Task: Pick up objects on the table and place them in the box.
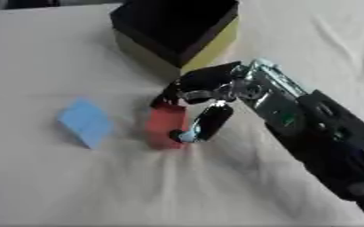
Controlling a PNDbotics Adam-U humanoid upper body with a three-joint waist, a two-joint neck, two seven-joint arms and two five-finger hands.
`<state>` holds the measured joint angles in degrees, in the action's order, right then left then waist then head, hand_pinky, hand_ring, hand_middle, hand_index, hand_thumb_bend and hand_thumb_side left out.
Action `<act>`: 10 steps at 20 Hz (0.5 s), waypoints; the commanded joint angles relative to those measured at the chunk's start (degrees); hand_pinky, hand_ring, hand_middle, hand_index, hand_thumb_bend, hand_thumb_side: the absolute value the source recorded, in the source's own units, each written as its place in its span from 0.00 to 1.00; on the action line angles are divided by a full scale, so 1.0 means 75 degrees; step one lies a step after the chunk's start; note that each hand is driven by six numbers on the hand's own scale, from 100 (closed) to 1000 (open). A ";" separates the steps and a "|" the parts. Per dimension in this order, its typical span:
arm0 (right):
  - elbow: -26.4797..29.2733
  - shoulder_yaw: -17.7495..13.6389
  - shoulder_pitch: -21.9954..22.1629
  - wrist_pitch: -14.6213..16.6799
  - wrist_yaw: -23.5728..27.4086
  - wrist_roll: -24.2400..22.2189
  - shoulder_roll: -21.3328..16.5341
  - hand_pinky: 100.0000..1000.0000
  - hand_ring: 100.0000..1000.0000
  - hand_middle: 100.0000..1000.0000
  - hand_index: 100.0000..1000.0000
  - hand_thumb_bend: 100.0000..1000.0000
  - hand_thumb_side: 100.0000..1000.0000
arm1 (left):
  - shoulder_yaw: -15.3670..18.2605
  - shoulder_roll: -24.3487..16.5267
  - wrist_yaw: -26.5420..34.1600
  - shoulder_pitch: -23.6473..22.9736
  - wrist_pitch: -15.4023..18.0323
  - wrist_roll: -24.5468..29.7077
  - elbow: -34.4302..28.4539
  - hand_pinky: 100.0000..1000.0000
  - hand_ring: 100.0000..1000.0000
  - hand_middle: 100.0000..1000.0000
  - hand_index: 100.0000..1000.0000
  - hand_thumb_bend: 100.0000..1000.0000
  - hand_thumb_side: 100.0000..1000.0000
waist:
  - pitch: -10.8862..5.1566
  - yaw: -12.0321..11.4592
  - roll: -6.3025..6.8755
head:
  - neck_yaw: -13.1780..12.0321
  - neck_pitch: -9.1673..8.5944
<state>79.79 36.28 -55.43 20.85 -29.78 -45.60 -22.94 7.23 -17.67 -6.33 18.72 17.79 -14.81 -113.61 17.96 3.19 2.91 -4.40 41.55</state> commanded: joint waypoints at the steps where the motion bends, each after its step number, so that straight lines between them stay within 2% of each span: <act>1: 0.0101 -0.0006 -0.0044 0.0623 0.0063 -0.0849 -0.0129 0.60 0.69 0.62 0.71 0.03 0.64 | -0.0004 -0.0071 0.0013 0.0103 -0.0016 0.0010 -0.0130 0.65 0.69 0.64 0.67 0.00 0.88 | -0.0108 -0.0012 -0.0007 | 0.0004 0.0046; 7: 0.0187 -0.0057 -0.0059 0.0403 0.0249 -0.0798 -0.0119 0.56 0.65 0.58 0.68 0.00 0.62 | -0.0005 -0.0068 0.0012 0.0112 -0.0032 0.0020 -0.0130 0.65 0.69 0.64 0.67 0.00 0.88 | -0.0110 -0.0021 -0.0013 | 0.0002 0.0028; 10: 0.0225 -0.0103 -0.0063 0.0276 0.0383 -0.0701 -0.0129 0.54 0.62 0.56 0.66 0.00 0.55 | 0.0004 -0.0072 0.0007 0.0104 -0.0036 0.0021 -0.0130 0.65 0.69 0.64 0.67 0.00 0.88 | -0.0115 -0.0016 -0.0010 | 0.0001 0.0032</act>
<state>80.62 35.68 -55.43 19.48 -27.55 -46.96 -22.97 7.23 -17.67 -6.33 18.78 17.64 -14.69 -113.61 18.00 3.12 2.87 -4.39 41.58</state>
